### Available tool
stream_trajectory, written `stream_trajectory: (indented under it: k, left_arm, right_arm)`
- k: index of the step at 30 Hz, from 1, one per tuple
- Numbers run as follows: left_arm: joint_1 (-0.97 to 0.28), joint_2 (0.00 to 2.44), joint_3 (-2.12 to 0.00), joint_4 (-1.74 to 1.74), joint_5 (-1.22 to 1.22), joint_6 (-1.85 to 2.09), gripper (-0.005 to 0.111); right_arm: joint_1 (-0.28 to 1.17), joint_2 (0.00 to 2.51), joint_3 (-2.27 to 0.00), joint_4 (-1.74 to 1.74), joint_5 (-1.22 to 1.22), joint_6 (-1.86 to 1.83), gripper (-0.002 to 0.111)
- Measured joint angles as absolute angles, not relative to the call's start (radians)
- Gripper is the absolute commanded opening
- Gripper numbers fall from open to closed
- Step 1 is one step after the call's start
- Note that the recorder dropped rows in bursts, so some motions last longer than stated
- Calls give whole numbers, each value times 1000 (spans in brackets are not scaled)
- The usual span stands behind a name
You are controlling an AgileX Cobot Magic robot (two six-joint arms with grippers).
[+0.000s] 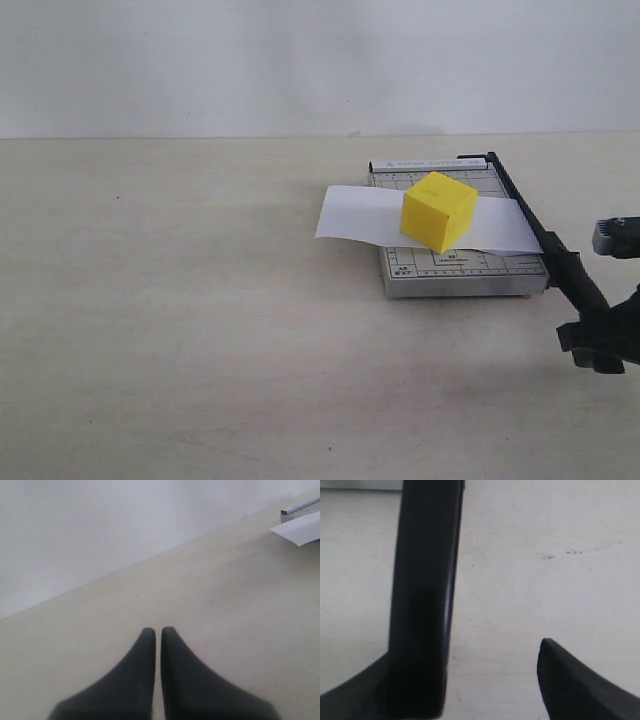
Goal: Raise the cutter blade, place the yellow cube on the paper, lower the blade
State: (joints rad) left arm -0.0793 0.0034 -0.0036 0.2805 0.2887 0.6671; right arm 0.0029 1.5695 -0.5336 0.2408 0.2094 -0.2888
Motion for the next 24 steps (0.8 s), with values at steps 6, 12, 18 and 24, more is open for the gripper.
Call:
stream_trajectory:
  k: [6,12,18,24]
  left_arm:
    - [-79,3,-4,280,289,667,4]
    - [-79,3,-4,280,289,667,4]
    - [-79,3,-4,280,289,667,4]
    - [-79,3,-4,280,289,667,4]
  right_arm:
    - [3,1534,-536,237,200,-289,65]
    - [3,1385,-583,237,216,-295,65]
    - [3,1192,-610,237,256,-297,63]
    - [3,955,-614,237,293,-299,0]
